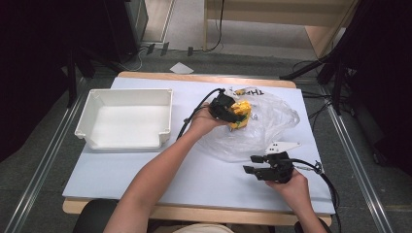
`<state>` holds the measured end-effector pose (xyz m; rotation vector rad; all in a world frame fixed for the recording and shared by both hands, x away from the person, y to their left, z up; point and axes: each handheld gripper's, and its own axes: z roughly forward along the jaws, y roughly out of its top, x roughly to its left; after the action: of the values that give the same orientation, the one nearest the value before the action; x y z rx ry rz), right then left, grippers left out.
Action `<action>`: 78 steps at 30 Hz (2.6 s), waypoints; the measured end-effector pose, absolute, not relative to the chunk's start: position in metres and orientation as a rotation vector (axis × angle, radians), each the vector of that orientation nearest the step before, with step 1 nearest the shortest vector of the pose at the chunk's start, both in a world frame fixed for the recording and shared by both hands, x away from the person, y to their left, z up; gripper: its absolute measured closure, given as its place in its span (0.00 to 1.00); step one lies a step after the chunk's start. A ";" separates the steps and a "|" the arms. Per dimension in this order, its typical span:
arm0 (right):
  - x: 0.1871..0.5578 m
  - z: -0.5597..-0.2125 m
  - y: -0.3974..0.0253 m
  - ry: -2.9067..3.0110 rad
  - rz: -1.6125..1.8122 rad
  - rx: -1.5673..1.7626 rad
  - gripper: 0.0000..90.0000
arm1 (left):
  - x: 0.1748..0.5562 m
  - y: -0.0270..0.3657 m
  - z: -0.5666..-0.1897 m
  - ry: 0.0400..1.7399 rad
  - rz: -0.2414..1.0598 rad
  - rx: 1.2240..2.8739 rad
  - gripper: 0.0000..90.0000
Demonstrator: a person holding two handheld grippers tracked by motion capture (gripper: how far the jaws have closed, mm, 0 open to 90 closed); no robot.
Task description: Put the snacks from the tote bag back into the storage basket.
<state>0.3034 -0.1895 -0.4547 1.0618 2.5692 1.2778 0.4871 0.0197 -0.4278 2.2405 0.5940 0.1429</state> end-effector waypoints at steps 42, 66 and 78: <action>0.305 -0.454 -0.191 2.562 1.312 1.068 0.54 | 0.453 0.049 -0.356 0.549 0.059 2.221 0.59; 0.306 -0.454 -0.189 2.553 1.328 1.053 0.55 | 0.427 0.104 -0.342 0.589 0.077 2.182 0.59; 0.308 -0.456 -0.187 2.567 1.315 1.058 0.55 | 0.418 0.132 -0.342 0.639 0.099 2.176 0.59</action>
<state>0.3079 -0.1869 -0.4560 1.0584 2.5674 1.3154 0.4181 0.1323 -0.3418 2.1764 0.6392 0.0992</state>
